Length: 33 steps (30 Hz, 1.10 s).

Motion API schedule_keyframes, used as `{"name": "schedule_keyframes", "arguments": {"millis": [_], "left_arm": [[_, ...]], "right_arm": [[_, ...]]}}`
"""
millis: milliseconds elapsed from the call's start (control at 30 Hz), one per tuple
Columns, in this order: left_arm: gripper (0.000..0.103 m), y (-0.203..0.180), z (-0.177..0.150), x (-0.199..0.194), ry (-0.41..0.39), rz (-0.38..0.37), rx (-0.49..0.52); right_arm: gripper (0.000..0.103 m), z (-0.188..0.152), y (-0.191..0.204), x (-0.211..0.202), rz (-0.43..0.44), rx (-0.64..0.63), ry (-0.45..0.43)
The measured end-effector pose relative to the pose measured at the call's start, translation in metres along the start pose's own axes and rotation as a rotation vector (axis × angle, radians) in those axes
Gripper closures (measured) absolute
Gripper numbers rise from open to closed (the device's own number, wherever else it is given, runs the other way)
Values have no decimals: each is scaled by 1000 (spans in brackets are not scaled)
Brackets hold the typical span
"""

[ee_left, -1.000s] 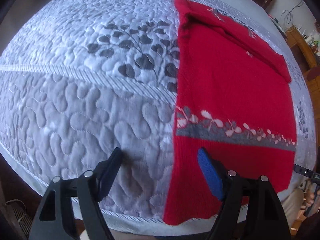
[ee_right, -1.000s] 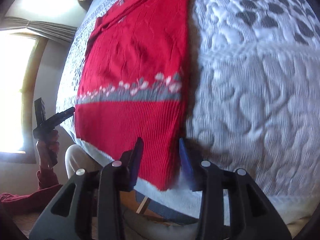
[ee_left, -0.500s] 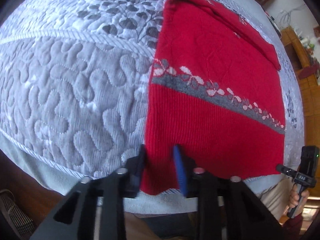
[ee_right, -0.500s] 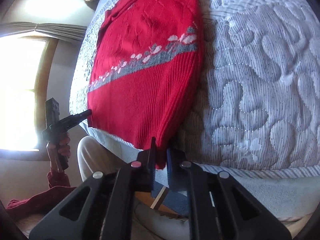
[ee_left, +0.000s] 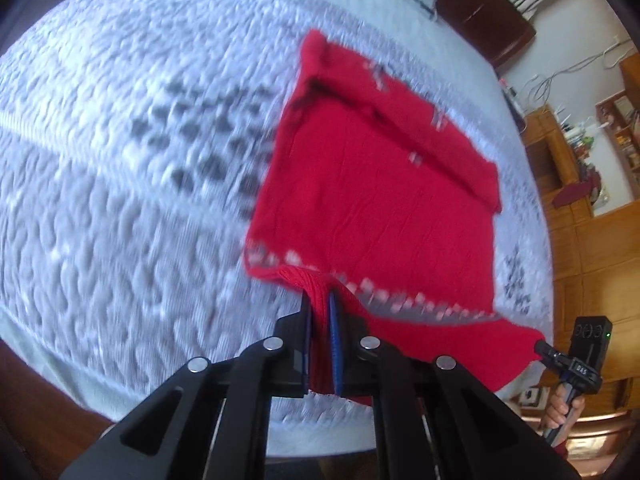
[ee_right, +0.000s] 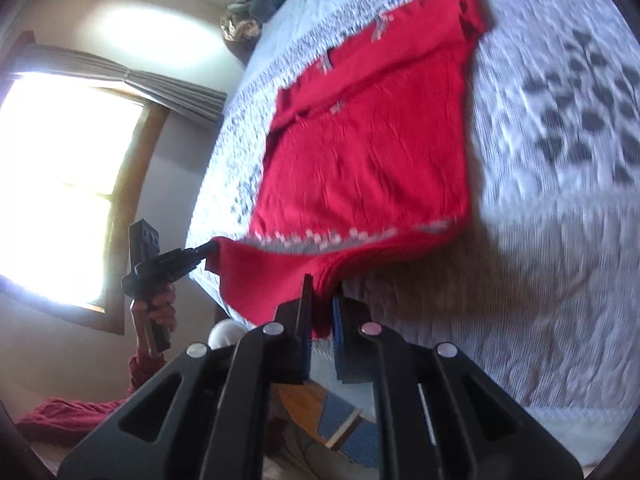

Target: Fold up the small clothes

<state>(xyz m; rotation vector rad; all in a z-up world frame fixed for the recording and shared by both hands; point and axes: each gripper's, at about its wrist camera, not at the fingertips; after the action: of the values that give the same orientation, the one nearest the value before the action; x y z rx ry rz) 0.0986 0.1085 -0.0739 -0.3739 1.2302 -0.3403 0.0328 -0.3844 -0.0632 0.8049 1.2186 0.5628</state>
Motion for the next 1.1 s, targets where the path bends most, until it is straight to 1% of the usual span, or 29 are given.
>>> {"name": "schedule_keyframes", "arguments": {"millis": [67, 133, 233, 333, 467, 533, 567, 600, 667, 700, 733, 800, 867, 967, 1033, 1067, 1100], "left_arm": [[95, -13, 24, 6, -33, -5, 3], [95, -17, 48, 9, -59, -2, 7], [95, -20, 81, 19, -81, -19, -16], [95, -24, 113, 34, -97, -27, -28], [95, -32, 158, 58, -106, 15, -5], [95, -36, 180, 71, -104, 28, 7], [95, -38, 193, 79, -105, 33, 9], [95, -40, 207, 86, -108, 39, 12], [95, -43, 231, 100, -115, 46, 13], [95, -45, 245, 108, -119, 50, 15], [95, -47, 254, 114, -123, 54, 19], [95, -51, 275, 128, -132, 68, 21], [95, -51, 297, 148, -130, 92, 13], [94, -44, 323, 181, -118, 146, -19], [94, -36, 335, 192, -155, 217, -39], [94, -32, 340, 195, -174, 251, -38], [94, -27, 343, 196, -182, 271, -38]], "right_arm": [[96, 18, 2, -5, 2, -1, -21], [96, 39, 4, -8, 7, 1, -46], [96, 73, 3, -12, 21, 19, -72], [96, 109, 3, -8, 10, 25, -87], [96, 160, 2, 4, -10, 41, -97], [96, 190, -1, 12, -32, 51, -98], [96, 199, -3, 13, -40, 53, -98], [96, 217, -4, 20, -54, 57, -98], [96, 237, -11, 26, -70, 67, -103], [96, 255, -15, 31, -81, 77, -106], [96, 262, -20, 33, -85, 83, -107], [96, 289, -29, 42, -100, 109, -109], [96, 318, -43, 56, -117, 146, -99], [96, 354, -66, 85, -172, 213, -77], [93, 368, -79, 99, -198, 241, -58], [90, 374, -87, 108, -222, 250, -47], [88, 375, -90, 111, -241, 250, -46]]}}
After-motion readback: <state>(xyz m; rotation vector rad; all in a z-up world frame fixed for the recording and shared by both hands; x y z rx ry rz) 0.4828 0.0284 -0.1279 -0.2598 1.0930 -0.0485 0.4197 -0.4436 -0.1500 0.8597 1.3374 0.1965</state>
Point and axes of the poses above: each gripper's, at about its wrist camera, not at the fingertips, and x roughly the way its jaws point, y to its left, z to its top, and after that the axes turned 6 degrees about x, right-handed
